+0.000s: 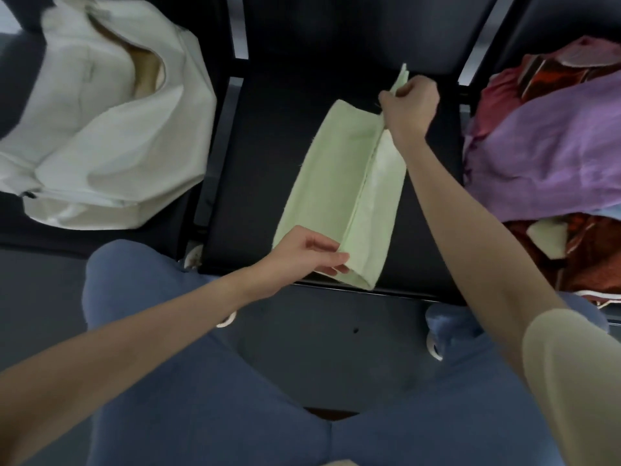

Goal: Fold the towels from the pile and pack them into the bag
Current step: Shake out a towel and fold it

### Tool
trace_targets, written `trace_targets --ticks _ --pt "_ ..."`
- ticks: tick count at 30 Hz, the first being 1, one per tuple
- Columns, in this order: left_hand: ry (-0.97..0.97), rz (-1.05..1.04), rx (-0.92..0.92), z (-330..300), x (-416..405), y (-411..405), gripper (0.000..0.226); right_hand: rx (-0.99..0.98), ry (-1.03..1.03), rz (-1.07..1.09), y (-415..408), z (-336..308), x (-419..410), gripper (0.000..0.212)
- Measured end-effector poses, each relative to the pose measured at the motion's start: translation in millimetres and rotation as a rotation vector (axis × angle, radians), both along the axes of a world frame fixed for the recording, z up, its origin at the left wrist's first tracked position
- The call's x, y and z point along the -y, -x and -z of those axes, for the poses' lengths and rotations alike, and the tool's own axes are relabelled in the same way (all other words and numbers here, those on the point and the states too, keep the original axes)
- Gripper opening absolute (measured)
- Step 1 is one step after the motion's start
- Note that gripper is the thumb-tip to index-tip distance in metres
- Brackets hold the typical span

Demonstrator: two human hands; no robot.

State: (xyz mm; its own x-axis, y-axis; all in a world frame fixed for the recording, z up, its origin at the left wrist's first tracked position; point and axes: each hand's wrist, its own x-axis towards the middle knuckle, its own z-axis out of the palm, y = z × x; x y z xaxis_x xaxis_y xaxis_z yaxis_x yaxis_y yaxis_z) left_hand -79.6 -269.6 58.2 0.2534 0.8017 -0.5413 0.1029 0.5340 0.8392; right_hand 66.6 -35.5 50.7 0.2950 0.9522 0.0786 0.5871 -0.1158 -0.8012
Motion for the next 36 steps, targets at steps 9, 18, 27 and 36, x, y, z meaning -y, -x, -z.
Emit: trace_targets --ticks 9,18,27,36 --pt "0.149 -0.163 -0.271 45 -9 54 0.017 -0.008 0.257 0.021 78 67 -14 0.023" --pt "-0.072 -0.132 -0.754 50 -4 64 0.018 -0.073 0.103 -0.144 45 52 62 0.011" --pt "-0.083 -0.118 -0.890 52 -10 43 0.033 0.240 0.580 0.002 -24 66 195 0.047" --pt "0.155 -0.205 -0.532 33 16 36 0.015 -0.008 0.780 -0.202 -37 36 228 0.026"
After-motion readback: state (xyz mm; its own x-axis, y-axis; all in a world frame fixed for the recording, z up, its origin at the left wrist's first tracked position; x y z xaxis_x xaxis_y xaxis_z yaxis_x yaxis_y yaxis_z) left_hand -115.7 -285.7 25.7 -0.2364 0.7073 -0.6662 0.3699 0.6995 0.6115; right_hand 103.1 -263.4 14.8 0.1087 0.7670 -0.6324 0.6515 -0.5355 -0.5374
